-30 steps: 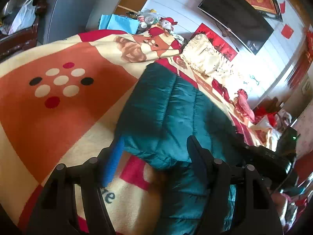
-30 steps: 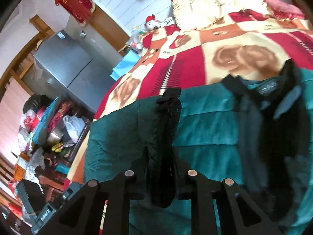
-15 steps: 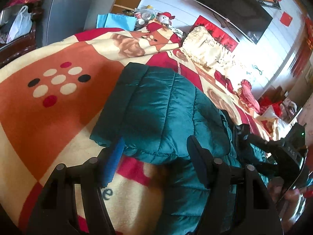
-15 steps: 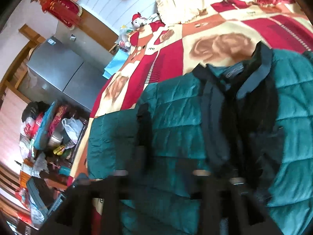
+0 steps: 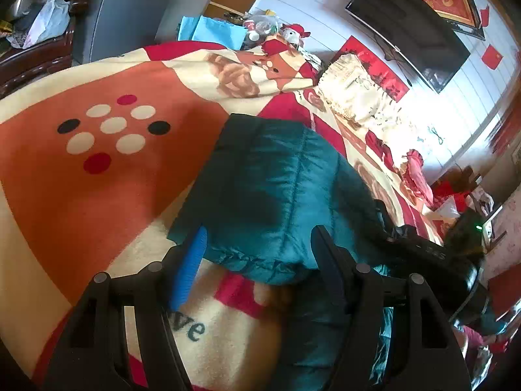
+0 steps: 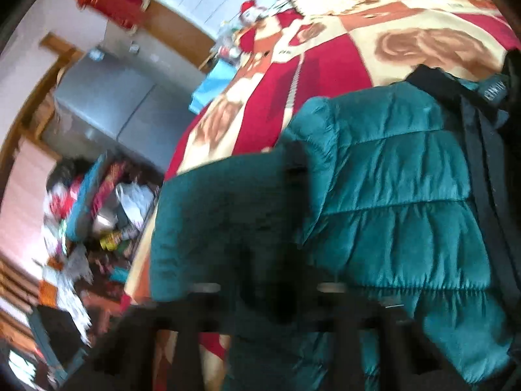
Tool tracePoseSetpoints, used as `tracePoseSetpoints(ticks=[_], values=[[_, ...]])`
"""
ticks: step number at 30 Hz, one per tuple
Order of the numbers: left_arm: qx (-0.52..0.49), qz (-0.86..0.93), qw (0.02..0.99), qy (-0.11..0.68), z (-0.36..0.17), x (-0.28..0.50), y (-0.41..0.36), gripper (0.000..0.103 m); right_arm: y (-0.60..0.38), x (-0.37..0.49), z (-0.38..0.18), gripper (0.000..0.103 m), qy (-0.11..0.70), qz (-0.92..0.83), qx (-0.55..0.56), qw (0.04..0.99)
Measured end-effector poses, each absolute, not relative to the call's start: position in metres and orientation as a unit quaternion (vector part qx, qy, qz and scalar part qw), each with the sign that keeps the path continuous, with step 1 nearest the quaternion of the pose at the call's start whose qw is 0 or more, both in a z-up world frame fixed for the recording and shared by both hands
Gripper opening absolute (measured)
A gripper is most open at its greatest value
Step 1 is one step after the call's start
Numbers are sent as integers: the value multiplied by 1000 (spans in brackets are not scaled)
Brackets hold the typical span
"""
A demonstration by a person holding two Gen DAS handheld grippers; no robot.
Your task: Fold large clothes
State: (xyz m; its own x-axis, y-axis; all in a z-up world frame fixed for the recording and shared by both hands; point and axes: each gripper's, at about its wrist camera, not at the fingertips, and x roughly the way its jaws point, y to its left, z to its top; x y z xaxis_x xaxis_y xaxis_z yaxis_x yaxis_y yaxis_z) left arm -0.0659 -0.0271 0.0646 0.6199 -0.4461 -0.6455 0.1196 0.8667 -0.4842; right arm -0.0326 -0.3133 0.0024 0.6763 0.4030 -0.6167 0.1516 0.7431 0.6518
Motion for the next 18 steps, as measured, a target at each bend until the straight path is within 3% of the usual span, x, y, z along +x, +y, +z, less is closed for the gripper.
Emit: tracePoseSetpoints(ticks=[3, 10, 18], values=[[-211, -161, 876, 402, 66, -67, -24, 67, -319, -46, 20, 8, 374, 67, 319, 868], [-209, -168, 879, 393, 68, -73, -25, 67, -350, -95, 67, 7, 333, 23, 270, 903], [-187, -184, 882, 392, 71, -79, -44, 67, -439, -169, 83, 7, 319, -80, 285, 900]])
